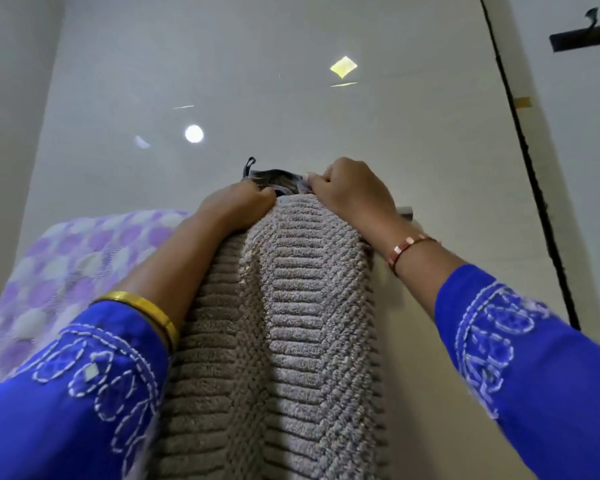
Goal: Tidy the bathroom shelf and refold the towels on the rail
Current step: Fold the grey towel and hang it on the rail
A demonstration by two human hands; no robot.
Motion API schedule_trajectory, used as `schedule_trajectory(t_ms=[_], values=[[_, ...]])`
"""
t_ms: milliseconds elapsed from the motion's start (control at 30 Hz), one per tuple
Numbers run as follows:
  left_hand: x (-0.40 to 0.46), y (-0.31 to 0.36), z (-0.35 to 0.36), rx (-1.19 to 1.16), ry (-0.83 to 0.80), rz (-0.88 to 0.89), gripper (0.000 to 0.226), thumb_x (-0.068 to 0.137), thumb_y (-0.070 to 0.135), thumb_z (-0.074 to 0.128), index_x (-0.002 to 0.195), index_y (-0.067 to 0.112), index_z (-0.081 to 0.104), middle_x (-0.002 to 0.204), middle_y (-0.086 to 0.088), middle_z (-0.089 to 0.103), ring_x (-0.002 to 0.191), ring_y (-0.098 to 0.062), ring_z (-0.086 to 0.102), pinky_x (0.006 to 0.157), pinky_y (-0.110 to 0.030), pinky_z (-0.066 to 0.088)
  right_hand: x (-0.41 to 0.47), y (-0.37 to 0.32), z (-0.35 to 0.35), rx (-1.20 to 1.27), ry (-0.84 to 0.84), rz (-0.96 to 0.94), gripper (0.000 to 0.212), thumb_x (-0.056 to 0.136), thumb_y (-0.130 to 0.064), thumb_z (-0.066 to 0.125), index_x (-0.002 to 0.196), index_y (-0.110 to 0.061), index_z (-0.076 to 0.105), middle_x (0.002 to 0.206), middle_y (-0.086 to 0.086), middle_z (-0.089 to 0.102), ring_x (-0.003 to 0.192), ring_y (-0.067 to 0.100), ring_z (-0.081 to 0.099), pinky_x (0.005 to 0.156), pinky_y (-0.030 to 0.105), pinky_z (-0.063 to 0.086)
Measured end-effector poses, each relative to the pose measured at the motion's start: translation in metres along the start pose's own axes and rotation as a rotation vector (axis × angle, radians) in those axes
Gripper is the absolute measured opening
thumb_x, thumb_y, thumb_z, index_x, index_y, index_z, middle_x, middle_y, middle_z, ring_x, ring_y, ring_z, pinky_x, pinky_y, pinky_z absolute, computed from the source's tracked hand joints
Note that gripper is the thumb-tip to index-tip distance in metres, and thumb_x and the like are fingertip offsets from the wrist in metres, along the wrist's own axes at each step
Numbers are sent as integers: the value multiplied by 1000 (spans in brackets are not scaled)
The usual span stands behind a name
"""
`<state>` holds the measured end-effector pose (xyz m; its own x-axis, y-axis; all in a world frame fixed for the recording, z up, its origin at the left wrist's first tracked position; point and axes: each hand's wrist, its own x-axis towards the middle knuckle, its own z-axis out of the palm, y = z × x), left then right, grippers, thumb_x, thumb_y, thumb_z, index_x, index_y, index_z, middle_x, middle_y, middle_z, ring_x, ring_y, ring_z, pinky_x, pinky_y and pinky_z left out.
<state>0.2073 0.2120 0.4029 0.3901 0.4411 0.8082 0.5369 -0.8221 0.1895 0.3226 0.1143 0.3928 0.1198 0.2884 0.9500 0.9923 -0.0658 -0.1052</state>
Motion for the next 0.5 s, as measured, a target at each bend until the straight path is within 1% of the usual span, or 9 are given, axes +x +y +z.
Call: schedule_trajectory(t_ms=[100, 200, 233, 267, 300, 333, 367, 400, 500], values=[[-15, 0, 4, 94, 158, 42, 43, 99, 28, 24, 111, 1, 56, 121, -26, 57, 109, -37, 55, 87, -37, 41, -16, 2, 12, -9, 275, -68, 47, 95, -31, 43, 51, -14, 41, 45, -3, 37, 41, 14, 34, 43, 24, 20], [-31, 4, 11, 145, 312, 174, 45, 100, 30, 23, 108, 4, 59, 116, -23, 60, 105, -37, 57, 84, -40, 44, -36, 3, 17, 38, 405, -120, 33, 95, -20, 45, 72, -3, 62, 52, 3, 53, 46, 19, 44, 44, 20, 28], [-35, 5, 12, 138, 364, 221, 47, 98, 33, 22, 110, 6, 58, 118, -21, 58, 105, -38, 56, 84, -42, 46, -43, 4, 19, 56, 430, -141, 27, 93, -13, 46, 77, 0, 63, 57, 9, 60, 50, 22, 51, 49, 23, 38], [-39, 5, 13, 145, 408, 250, 50, 95, 36, 20, 110, 7, 58, 118, -20, 57, 104, -38, 55, 84, -45, 47, -51, 5, 21, 68, 438, -158, 23, 91, -7, 45, 83, 2, 65, 66, 15, 66, 58, 27, 60, 59, 31, 50], [-45, 5, 15, 158, 430, 247, 53, 92, 37, 18, 108, 6, 57, 118, -19, 55, 102, -39, 55, 83, -46, 47, -60, 6, 22, 79, 430, -167, 24, 89, -3, 43, 93, 3, 66, 81, 20, 70, 75, 32, 66, 76, 41, 54], [-51, 4, 18, 174, 440, 233, 54, 90, 38, 16, 105, 6, 56, 117, -19, 55, 99, -39, 55, 82, -46, 46, -70, 7, 23, 87, 408, -174, 31, 88, -3, 38, 106, 3, 63, 100, 23, 69, 96, 34, 65, 92, 46, 50], [-58, 3, 21, 195, 435, 217, 56, 89, 39, 14, 103, 6, 56, 116, -19, 55, 98, -39, 55, 83, -45, 43, -81, 9, 22, 100, 386, -192, 39, 87, -4, 33, 115, 3, 59, 115, 23, 64, 111, 34, 60, 102, 46, 43], [-65, 3, 24, 215, 423, 205, 57, 87, 40, 12, 103, 7, 56, 115, -19, 56, 99, -38, 55, 85, -44, 41, -91, 13, 19, 129, 374, -210, 45, 84, -5, 31, 121, 3, 55, 123, 22, 60, 118, 33, 55, 107, 41, 39], [-73, 13, 20, 160, 362, 115, 47, 90, 36, 21, 103, 8, 57, 114, -17, 59, 104, -33, 53, 95, -42, 35, -117, 32, 14, 242, 362, -169, 50, 76, 5, 35, 124, 3, 53, 126, 20, 58, 119, 28, 53, 107, 19, 30]])
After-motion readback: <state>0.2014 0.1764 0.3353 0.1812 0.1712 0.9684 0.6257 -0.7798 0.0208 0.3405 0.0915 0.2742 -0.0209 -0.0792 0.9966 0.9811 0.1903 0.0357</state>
